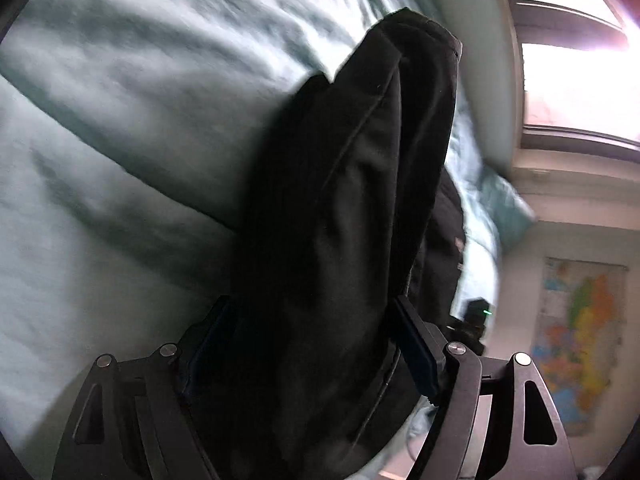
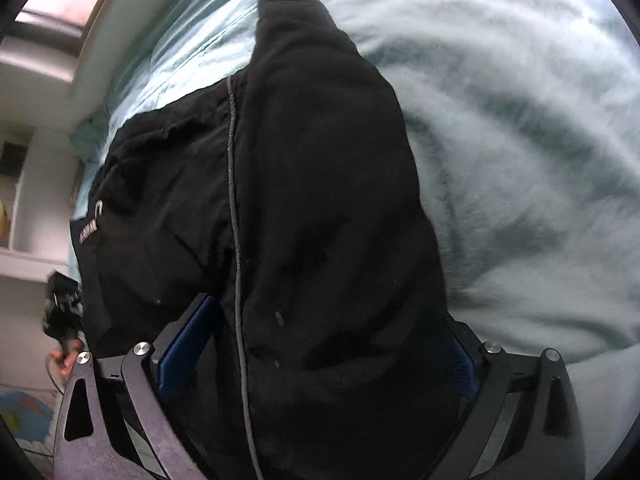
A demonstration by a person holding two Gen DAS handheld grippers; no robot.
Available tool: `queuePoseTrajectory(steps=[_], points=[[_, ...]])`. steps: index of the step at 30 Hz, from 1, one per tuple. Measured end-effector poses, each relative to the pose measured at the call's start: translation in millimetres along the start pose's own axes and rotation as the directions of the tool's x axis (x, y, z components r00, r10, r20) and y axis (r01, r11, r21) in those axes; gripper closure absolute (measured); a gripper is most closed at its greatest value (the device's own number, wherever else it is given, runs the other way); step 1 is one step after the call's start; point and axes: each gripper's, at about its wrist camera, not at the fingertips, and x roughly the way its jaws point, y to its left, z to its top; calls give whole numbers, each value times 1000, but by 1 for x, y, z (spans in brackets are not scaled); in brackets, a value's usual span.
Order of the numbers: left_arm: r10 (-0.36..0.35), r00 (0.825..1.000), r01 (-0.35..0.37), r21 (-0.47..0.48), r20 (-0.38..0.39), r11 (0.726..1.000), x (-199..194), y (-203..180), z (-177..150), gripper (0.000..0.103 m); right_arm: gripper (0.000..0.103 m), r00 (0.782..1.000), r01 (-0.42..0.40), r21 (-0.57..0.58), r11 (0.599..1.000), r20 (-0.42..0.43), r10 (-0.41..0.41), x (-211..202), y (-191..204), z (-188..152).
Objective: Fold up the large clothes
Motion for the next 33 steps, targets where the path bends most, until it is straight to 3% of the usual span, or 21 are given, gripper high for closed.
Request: queuePoseTrajectory(steps=[5,8,11,12,14,15,18,21,27,33], points=[[16,1000,-16,12,-23,1000,16,-1,4,23,5,999,-25,-80,996,-38,23,10,13,-5],[19,999,-18,18,-46,1000,33,-3,11,21,0,998,-51,-35,998,-44,50,17,7,1],[41,999,-40,28,-21,999,40,-12,13,22,0,997,-74,-4,997,-31,73,24,1,4],[67,998,-67,55,0,996,38,-19,10,27,9,997,-71,-12,997,-23,71,23,2,2],[104,993,-109,121,47,987,31,-36,0,50,24,997,-80,-26,996,-1,80,15,9,-4],[113,991,-122,147,69,981,26,-46,-7,54,37,998,-65,-41,997,17,65,10,14,-7],[75,990,-99,207,123,973,7,-80,-26,61,63,996,-15,-66,998,88,21,-14,27,-18],[18,988,-61,278,154,959,-11,-123,-51,62,72,986,-9,-90,996,165,24,-43,44,-35],[-29,982,-53,427,184,903,-43,-210,-113,62,75,970,36,-222,974,241,19,-105,113,-90],[-138,966,16,479,220,878,-111,-227,-193,62,76,947,98,-278,956,321,-4,-182,160,-163]])
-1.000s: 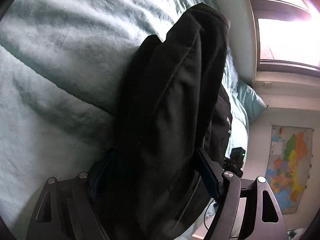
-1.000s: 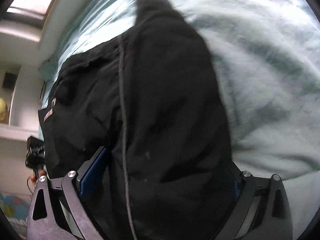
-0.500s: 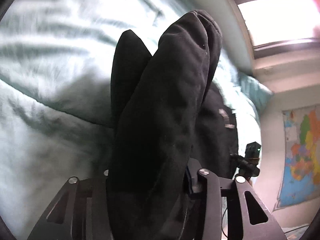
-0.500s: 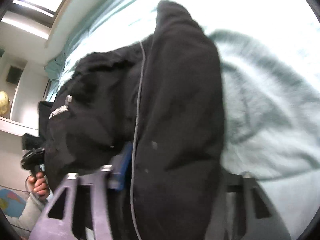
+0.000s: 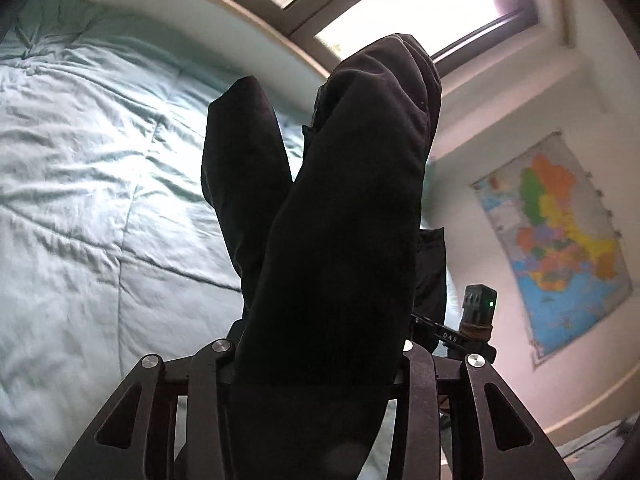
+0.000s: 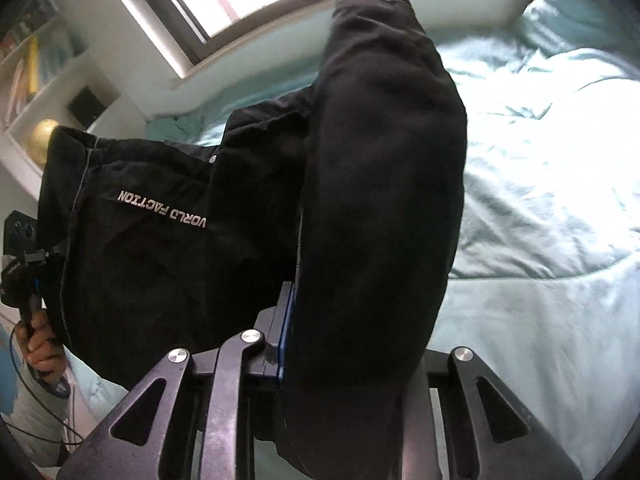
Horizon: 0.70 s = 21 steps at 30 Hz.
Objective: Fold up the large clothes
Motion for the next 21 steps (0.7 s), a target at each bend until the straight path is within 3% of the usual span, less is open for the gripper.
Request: queuePoseTrajectory(steps=[5,9,14,16,17,19,20,21], points=[[-26,1000,26,-21,-17,999,-45,-5,-48,62,76,998,53,-16,998,-22,-54,-54,23,-34],[32,995,-44,-119,-98,992,-41,29,-90,61,76,989,70,52,996,-133,-63,-61,11,-79],[151,961,-206,-234,-233,950,-7,118,-149,58,76,967,61,124,990,-253,-28,-5,-23,-128],[184,960,-242,-291,-212,925,-5,167,-166,54,76,952,132,96,987,-288,-100,28,-37,-146],[154,968,-221,-377,-200,900,-6,201,-175,50,76,945,167,95,981,-299,-132,43,-48,-155],[30,992,-95,-551,-127,829,-9,258,-192,45,70,935,218,130,967,-311,-169,63,-73,-168],[-54,996,-3,-607,-76,795,-8,279,-198,45,60,942,207,166,964,-299,-151,67,-84,-173],[-99,994,48,-624,-47,780,-7,291,-201,45,53,959,166,217,962,-264,-106,71,-99,-178]])
